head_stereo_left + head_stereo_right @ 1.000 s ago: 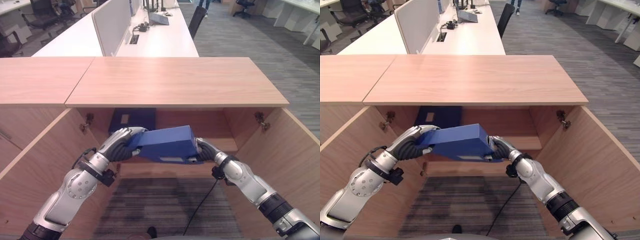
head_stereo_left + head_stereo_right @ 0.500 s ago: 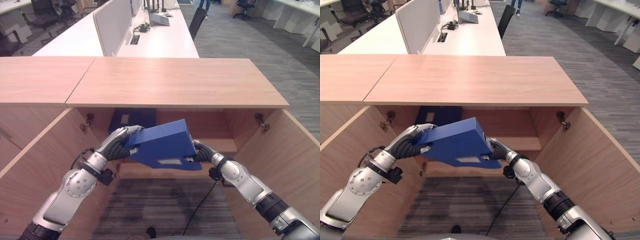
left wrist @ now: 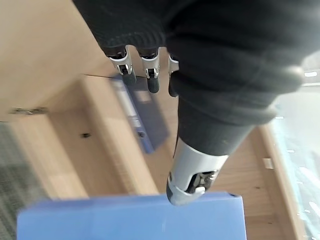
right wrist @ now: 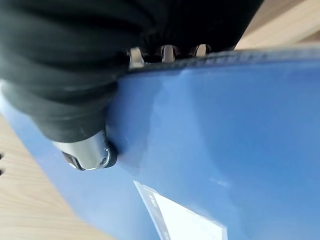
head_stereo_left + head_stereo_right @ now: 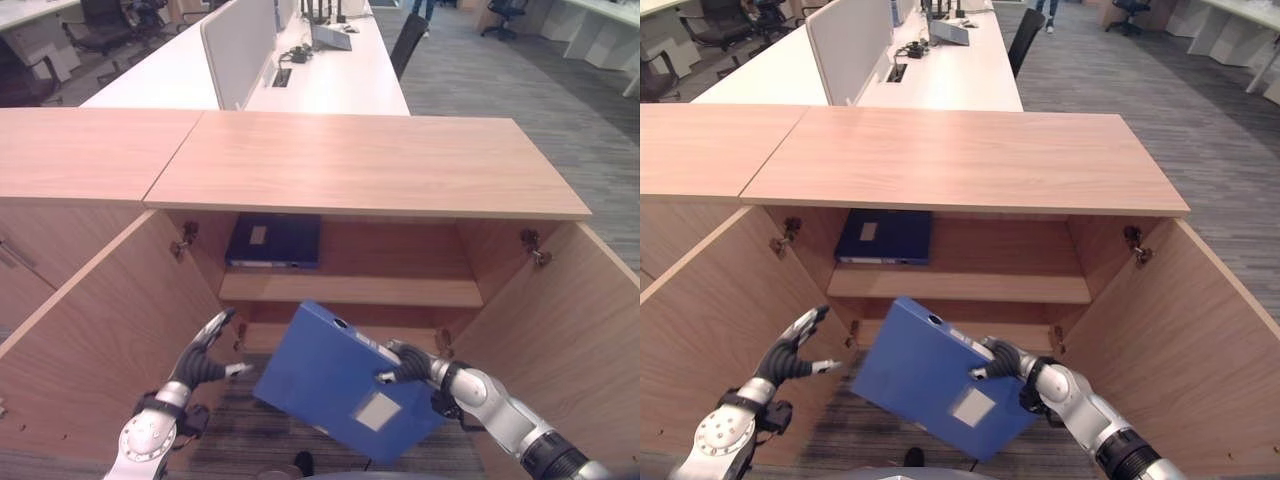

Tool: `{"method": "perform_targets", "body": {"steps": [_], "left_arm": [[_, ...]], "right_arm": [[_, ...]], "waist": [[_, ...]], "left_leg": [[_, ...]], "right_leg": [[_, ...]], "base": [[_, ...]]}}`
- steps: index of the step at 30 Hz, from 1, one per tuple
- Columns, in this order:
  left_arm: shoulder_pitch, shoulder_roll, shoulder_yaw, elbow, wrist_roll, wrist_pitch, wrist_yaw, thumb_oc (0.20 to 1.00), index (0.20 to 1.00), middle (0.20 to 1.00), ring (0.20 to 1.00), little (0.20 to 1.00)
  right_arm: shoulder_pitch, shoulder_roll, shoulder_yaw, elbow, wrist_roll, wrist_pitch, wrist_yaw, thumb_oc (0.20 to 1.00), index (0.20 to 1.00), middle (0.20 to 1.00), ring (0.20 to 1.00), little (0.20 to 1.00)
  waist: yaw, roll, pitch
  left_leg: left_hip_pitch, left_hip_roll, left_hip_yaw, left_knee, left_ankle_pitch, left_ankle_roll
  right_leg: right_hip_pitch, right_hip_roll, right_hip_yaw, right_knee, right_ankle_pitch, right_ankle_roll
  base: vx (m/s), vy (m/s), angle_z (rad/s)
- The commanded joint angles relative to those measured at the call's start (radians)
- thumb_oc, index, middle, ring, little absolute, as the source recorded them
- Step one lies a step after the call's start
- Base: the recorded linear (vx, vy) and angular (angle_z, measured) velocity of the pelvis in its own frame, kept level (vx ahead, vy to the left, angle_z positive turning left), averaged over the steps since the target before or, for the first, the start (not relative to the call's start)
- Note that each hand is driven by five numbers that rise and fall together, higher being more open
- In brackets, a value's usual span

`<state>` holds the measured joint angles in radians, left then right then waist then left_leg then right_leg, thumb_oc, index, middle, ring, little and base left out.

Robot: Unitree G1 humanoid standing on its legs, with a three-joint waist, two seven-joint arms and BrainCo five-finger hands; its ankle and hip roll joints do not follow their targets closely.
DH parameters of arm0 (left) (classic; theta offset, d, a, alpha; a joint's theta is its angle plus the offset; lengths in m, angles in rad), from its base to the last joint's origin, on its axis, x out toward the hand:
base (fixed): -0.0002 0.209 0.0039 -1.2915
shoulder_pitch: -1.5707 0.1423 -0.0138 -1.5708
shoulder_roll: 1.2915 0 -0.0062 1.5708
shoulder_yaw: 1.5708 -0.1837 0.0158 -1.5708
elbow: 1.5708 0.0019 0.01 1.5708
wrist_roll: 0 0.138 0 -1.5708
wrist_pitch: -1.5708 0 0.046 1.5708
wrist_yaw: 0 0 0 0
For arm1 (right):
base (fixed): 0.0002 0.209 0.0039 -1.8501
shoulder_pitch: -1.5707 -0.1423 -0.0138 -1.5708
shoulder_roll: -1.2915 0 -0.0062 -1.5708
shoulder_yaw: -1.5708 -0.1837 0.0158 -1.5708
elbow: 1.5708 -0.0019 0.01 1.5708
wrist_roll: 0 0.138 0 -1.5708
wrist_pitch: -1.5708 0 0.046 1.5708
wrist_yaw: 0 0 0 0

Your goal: Put the empty folder in the office cabinet

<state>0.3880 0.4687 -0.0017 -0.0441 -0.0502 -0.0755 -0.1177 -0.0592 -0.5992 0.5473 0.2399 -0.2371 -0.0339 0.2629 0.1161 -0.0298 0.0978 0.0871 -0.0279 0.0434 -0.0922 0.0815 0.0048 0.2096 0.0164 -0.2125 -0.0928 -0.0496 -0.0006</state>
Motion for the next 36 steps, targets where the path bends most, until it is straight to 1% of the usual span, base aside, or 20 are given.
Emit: {"method": "perform_targets", "body": {"steps": [1, 10, 13, 15, 16, 17, 18, 19, 20, 21, 22, 24, 27, 30, 31, 32, 33, 34, 35, 36], "left_arm": [[-0.042, 0.009, 0.019, 0.059, 0.078, 0.005, 0.026, 1.0, 1.0, 1.0, 1.0, 1.0], [-0.039, -0.006, 0.018, 0.135, 0.101, 0.039, 0.03, 1.0, 1.0, 1.0, 1.0, 1.0], [-0.046, -0.013, 0.011, 0.146, 0.081, 0.05, 0.033, 1.0, 1.0, 1.0, 1.0, 1.0], [-0.061, -0.017, 0.003, 0.147, 0.067, 0.056, 0.033, 1.0, 1.0, 1.0, 1.0, 1.0], [-0.072, -0.02, -0.003, 0.15, 0.06, 0.058, 0.036, 1.0, 1.0, 1.0, 1.0, 1.0], [-0.084, -0.025, -0.01, 0.155, 0.051, 0.061, 0.037, 1.0, 1.0, 1.0, 1.0, 1.0], [-0.086, -0.028, -0.014, 0.158, 0.048, 0.064, 0.035, 1.0, 1.0, 1.0, 1.0, 1.0], [-0.087, -0.042, -0.018, 0.176, 0.041, 0.072, 0.037, 1.0, 1.0, 1.0, 1.0, 1.0], [-0.071, -0.063, -0.012, 0.204, 0.035, 0.088, 0.045, 1.0, 1.0, 1.0, 1.0, 1.0], [-0.064, -0.069, -0.009, 0.216, 0.036, 0.093, 0.047, 1.0, 1.0, 1.0, 1.0, 1.0], [-0.064, -0.082, -0.015, 0.265, 0.032, 0.097, 0.051, 1.0, 1.0, 1.0, 1.0, 1.0], [-0.092, -0.103, -0.06, 0.399, 0.014, 0.105, 0.058, 1.0, 1.0, 1.0, 1.0, 1.0], [-0.179, -0.133, -0.126, 0.71, -0.021, 0.13, 0.089, 1.0, 1.0, 1.0, 1.0, 1.0], [-0.31, -0.204, -0.204, 1.15, 0.117, 0.131, 0.169, 1.0, 1.0, 1.0, 1.0, 1.0], [-0.342, -0.245, -0.213, 1.385, 0.193, 0.161, 0.157, 1.0, 1.0, 1.0, 1.0, 1.0], [-0.342, -0.246, -0.213, 1.385, 0.193, 0.161, 0.157, 1.0, 1.0, 1.0, 1.0, 1.0], [-0.34, -0.253, -0.201, 1.451, 0.215, 0.169, 0.139, 1.0, 1.0, 1.0, 1.0, 1.0], [-0.321, -0.256, -0.164, 1.487, 0.22, 0.163, 0.131, 1.0, 1.0, 1.0, 1.0, 1.0], [-0.313, -0.254, -0.144, 1.475, 0.199, 0.146, 0.135, 1.0, 1.0, 1.0, 1.0, 1.0], [-0.313, -0.254, -0.144, 1.474, 0.199, 0.146, 0.135, 1.0, 1.0, 1.0, 1.0, 1.0]], "right_arm": [[-0.046, 0.013, -0.021, -0.026, 0.017, -0.023, -0.003, 0.2, 0.2, 0.2, 0.2, 0.2], [-0.025, 0.008, -0.041, -0.01, 0.019, 0.003, -0.007, 0.2, 0.2, 0.2, 0.2, 0.2], [-0.015, 0.012, -0.052, 0.007, 0.033, 0.009, -0.012, 0.2, 0.2, 0.2, 0.2, 0.2], [-0.012, 0.012, -0.067, 0.012, 0.046, 0.01, -0.021, 0.2, 0.2, 0.2, 0.2, 0.2], [-0.01, 0.011, -0.075, 0.016, 0.054, 0.012, -0.027, 0.2, 0.2, 0.2, 0.2, 0.2], [-0.003, 0.016, -0.089, 0.029, 0.073, 0.018, -0.036, 0.2, 0.2, 0.2, 0.2, 0.2], [0.011, 0.02, -0.108, 0.036, 0.092, 0.023, -0.042, 0.2, 0.2, 0.2, 0.2, 0.2], [0.04, 0.048, -0.145, 0.068, 0.14, 0.037, -0.065, 0.2, 0.2, 0.2, 0.2, 0.2], [0.079, 0.094, -0.202, 0.092, 0.214, 0.048, -0.103, 0.2, 0.2, 0.2, 0.2, 0.2], [0.088, 0.111, -0.215, 0.103, 0.236, 0.051, -0.107, 0.2, 0.2, 0.2, 0.2, 0.2], [0.092, 0.136, -0.234, 0.127, 0.277, 0.05, -0.117, 0.2, 0.2, 0.2, 0.2, 0.2], [0.106, 0.165, -0.237, 0.152, 0.315, 0.055, -0.121, 0.2, 0.2, 0.2, 0.2, 0.2], [0.096, 0.196, -0.217, 0.198, 0.342, 0.059, -0.142, 0.2, 0.2, 0.2, 0.2, 0.2], [0.054, 0.228, -0.178, 0.248, 0.366, 0.055, -0.154, 0.2, 0.2, 0.2, 0.2, 0.2], [0.037, 0.254, -0.155, 0.26, 0.39, 0.057, -0.154, 0.2, 0.2, 0.2, 0.2, 0.2], [0.037, 0.254, -0.156, 0.26, 0.39, 0.057, -0.154, 0.2, 0.2, 0.2, 0.2, 0.2], [0.041, 0.263, -0.149, 0.253, 0.407, 0.055, -0.149, 0.2, 0.2, 0.2, 0.2, 0.2], [0.04, 0.272, -0.15, 0.257, 0.431, 0.055, -0.141, 0.2, 0.2, 0.2, 0.2, 0.2], [0.039, 0.281, -0.155, 0.269, 0.442, 0.051, -0.14, 0.2, 0.2, 0.2, 0.2, 0.2], [0.038, 0.282, -0.155, 0.27, 0.442, 0.051, -0.14, 0.2, 0.2, 0.2, 0.2, 0.2]], "waist": [[0.006, -0.042, -0.014], [0.008, -0.044, -0.007], [0.007, -0.046, 0.009], [0.012, -0.053, 0.052], [0.014, -0.052, 0.07], [0.013, -0.048, 0.083], [0.013, -0.041, 0.083], [0.009, -0.04, 0.086], [0.013, -0.039, 0.078], [0.015, -0.028, 0.072], [0.018, -0.009, 0.059], [0.001, 0.001, 0.034], [-0.018, -0.002, 0.004], [-0.035, 0.0, -0.021], [-0.049, 0.003, -0.037], [-0.048, 0.003, -0.037], [-0.055, 0.007, -0.044], [-0.06, 0.017, -0.052], [-0.057, 0.021, -0.052], [-0.056, 0.021, -0.052]], "left_leg": [[0.009, 0.05, -0.031, 0.005, -0.093, -0.026], [0.002, 0.071, -0.057, 0.005, -0.078, -0.039], [-0.003, 0.102, -0.063, 0.031, -0.059, -0.05], [-0.085, 0.106, -0.05, 0.17, -0.071, -0.062], [-0.134, 0.105, -0.045, 0.24, -0.062, -0.066], [-0.182, 0.107, -0.038, 0.308, -0.03, -0.066], [-0.216, 0.114, -0.029, 0.362, -0.024, -0.063], [-0.279, 0.122, 0.021, 0.4, 0.006, -0.052], [-0.341, 0.091, 0.056, 0.316, 0.005, -0.041], [-0.339, 0.079, 0.049, 0.253, 0.026, -0.045], [-0.321, 0.068, 0.033, 0.122, 0.062, -0.048], [-0.275, 0.067, 0.039, 0.027, 0.091, -0.043], [-0.258, 0.061, 0.058, 0.005, 0.09, -0.033], [-0.243, 0.042, 0.07, 0.005, 0.061, -0.02], [-0.216, 0.025, 0.085, 0.005, 0.033, -0.009], [-0.217, 0.025, 0.085, 0.005, 0.033, -0.009], [-0.2, 0.015, 0.092, 0.005, 0.016, -0.002], [-0.174, -0.004, 0.106, 0.005, -0.009, 0.013], [-0.161, -0.016, 0.111, 0.005, -0.023, 0.022], [-0.16, -0.017, 0.112, 0.005, -0.024, 0.023]], "right_leg": [[-0.029, -0.093, -0.098, 0.006, 0.031, 0.072], [-0.025, -0.071, -0.105, 0.006, 0.016, 0.054], [-0.022, -0.059, -0.095, 0.025, 0.001, 0.037], [-0.031, -0.068, -0.094, 0.059, -0.012, 0.019], [-0.035, -0.072, -0.096, 0.068, -0.017, 0.011], [-0.038, -0.071, -0.101, 0.074, -0.02, 0.004], [-0.04, -0.064, -0.104, 0.075, -0.03, -0.003], [-0.036, -0.062, -0.111, 0.064, -0.034, -0.008], [-0.029, -0.061, -0.1, 0.036, -0.033, 0.004], [-0.027, -0.053, -0.092, 0.027, -0.034, 0.011], [-0.027, -0.046, -0.072, 0.022, -0.036, 0.025], [-0.021, -0.044, -0.062, 0.01, -0.04, 0.033], [-0.039, -0.056, -0.052, 0.006, -0.036, 0.044], [-0.054, -0.08, -0.027, 0.006, -0.028, 0.065], [-0.053, -0.109, -0.01, 0.018, -0.025, 0.084], [-0.054, -0.109, -0.01, 0.018, -0.025, 0.084], [-0.057, -0.13, 0.002, 0.037, -0.028, 0.096], [-0.067, -0.172, 0.01, 0.082, -0.023, 0.116], [-0.079, -0.196, 0.012, 0.117, -0.017, 0.127], [-0.08, -0.197, 0.014, 0.12, -0.019, 0.128]], "base": [[-0.03, -0.088, 0.07], [-0.01, -0.086, 0.07], [-0.03, -0.131, 0.05], [-0.15, -0.111, 0.09], [-0.14, -0.075, 0.18], [-0.08, -0.057, 0.18], [-0.04, -0.036, 0.08], [0.09, 0.055, -0.09], [0.13, 0.126, 0.08], [0.21, 0.238, 0.09], [0.18, 0.222, -0.37], [0.19, 0.201, -0.95], [0.15, 0.186, -0.39], [0.14, 0.241, -0.15], [0.15, 0.254, -0.42], [0.17, 0.267, -0.29], [0.18, 0.276, -0.47], [0.23, 0.361, -0.34], [0.17, 0.269, -0.35], [0.07, 0.155, -0.14]]}}
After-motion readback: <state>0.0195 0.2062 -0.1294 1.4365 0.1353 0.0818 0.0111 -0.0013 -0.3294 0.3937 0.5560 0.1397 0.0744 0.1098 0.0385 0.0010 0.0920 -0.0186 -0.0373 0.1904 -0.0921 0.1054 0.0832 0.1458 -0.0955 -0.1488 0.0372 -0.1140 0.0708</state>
